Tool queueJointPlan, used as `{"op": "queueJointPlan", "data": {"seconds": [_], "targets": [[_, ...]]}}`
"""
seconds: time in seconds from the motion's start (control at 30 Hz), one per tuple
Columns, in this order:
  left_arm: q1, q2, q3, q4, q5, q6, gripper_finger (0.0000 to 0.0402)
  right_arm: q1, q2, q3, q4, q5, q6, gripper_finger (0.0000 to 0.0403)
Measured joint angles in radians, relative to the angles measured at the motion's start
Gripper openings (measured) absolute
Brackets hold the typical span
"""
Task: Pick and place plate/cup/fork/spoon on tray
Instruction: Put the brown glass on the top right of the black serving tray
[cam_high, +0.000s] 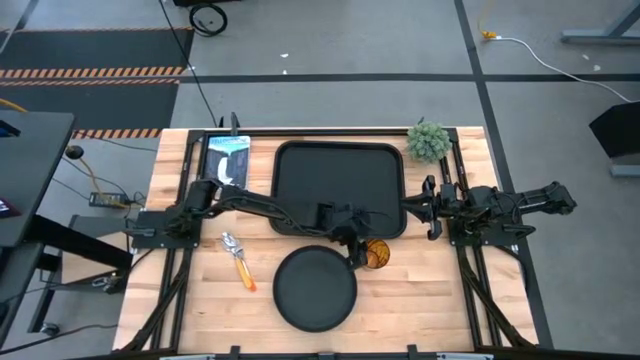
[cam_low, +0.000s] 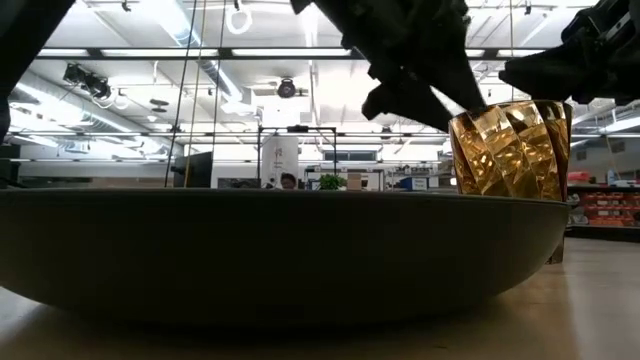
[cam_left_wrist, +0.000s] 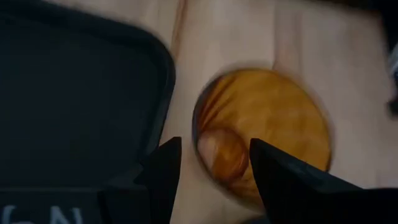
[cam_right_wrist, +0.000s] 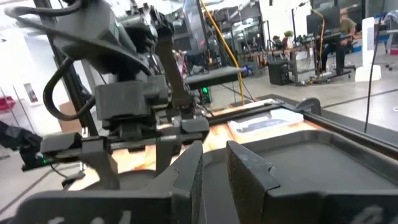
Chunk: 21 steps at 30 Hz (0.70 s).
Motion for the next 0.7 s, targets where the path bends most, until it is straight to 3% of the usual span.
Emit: {"op": "queueJointPlan", "data": {"seconds": [0.33,0.7], "targets": [[0.000,0.049,0.014,-0.019,-0.020,0.007,0.0197,0.000,0.006,0.000,0.004,0.000,0.000,0.0078],[0.000,0.054,0.023,-0.013,-0.020,0.034,0.0152,0.000,0.010,0.000,0.010,0.000,0.000,0.0078]]}}
